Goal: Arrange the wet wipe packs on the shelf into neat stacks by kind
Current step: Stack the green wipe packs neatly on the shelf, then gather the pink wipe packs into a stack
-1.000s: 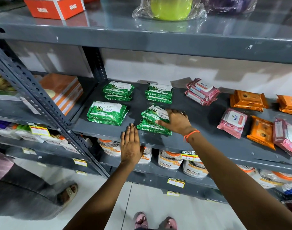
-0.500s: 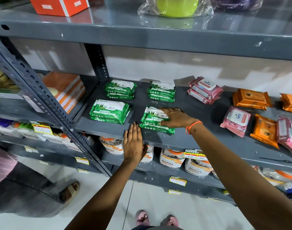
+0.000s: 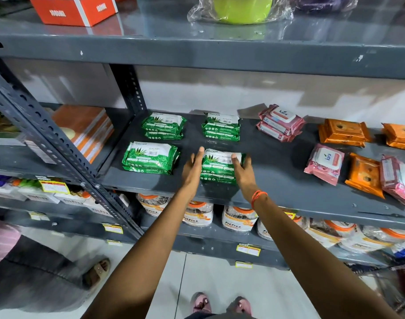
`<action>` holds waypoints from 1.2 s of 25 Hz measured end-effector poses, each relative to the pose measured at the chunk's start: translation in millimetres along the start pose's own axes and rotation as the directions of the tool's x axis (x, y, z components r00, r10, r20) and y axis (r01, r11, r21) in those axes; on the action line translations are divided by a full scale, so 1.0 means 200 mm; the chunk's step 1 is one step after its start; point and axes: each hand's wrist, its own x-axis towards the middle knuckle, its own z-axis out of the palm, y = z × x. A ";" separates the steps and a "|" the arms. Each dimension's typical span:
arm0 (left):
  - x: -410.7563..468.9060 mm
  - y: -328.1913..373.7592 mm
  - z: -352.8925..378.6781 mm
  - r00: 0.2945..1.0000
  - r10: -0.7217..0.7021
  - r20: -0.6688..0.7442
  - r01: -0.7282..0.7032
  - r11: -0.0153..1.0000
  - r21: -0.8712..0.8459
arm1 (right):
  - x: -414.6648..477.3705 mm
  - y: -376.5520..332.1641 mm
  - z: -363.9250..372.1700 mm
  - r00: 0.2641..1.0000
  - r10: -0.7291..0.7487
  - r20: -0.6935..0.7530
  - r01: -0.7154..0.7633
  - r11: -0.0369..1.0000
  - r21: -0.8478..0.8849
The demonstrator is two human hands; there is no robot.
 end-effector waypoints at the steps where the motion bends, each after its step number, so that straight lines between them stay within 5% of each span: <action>1: 0.02 0.00 0.01 1.000 -0.014 -0.026 0.015 0.998 0.060 | -0.01 0.00 0.01 1.000 0.008 0.016 -0.008 1.000 0.022; 9: 0.10 -0.09 0.02 0.994 0.022 -0.111 -0.014 0.998 0.068 | -0.02 0.02 0.01 0.999 -0.022 0.034 0.018 0.992 0.123; 13: 0.11 -0.08 0.03 0.977 0.145 -0.157 -0.102 0.962 0.255 | 0.00 -0.01 -0.05 0.997 -0.020 0.071 0.015 0.997 0.080; 15: 0.08 -0.09 0.04 0.924 0.340 -0.172 -0.227 0.855 0.466 | 0.02 -0.03 -0.13 0.996 -0.043 0.075 0.039 0.998 0.051; 18: 0.03 -0.15 0.10 0.749 0.659 -0.069 -0.368 0.500 0.784 | 0.06 -0.02 -0.27 0.995 -0.062 0.072 0.068 0.995 -0.078; 21: -0.05 -0.21 0.25 0.658 0.748 0.092 -0.384 0.228 0.895 | 0.06 0.00 -0.46 0.991 -0.124 0.052 0.134 0.935 -0.329; 25: -0.19 -0.29 0.51 0.643 0.723 0.251 -0.436 0.076 0.897 | 0.07 0.07 -0.80 0.933 -0.358 0.031 0.277 0.661 -0.697; 30: -0.23 -0.36 0.71 0.664 0.649 0.371 -0.541 0.074 0.838 | 0.17 0.19 -1.13 0.928 -0.370 -0.036 0.145 0.451 -0.881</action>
